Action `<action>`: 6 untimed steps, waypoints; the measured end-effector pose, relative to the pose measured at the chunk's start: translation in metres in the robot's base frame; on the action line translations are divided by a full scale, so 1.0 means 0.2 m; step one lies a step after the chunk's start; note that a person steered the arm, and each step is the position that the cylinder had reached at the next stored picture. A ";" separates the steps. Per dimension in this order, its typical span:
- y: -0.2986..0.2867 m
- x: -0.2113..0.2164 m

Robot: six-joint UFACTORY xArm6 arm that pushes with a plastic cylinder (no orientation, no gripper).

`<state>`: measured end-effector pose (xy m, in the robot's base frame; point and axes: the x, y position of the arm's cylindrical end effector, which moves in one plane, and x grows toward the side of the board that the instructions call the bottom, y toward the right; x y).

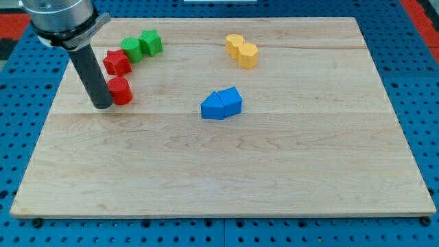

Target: Slide red circle into red star

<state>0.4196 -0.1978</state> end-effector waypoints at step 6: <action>0.19 -0.20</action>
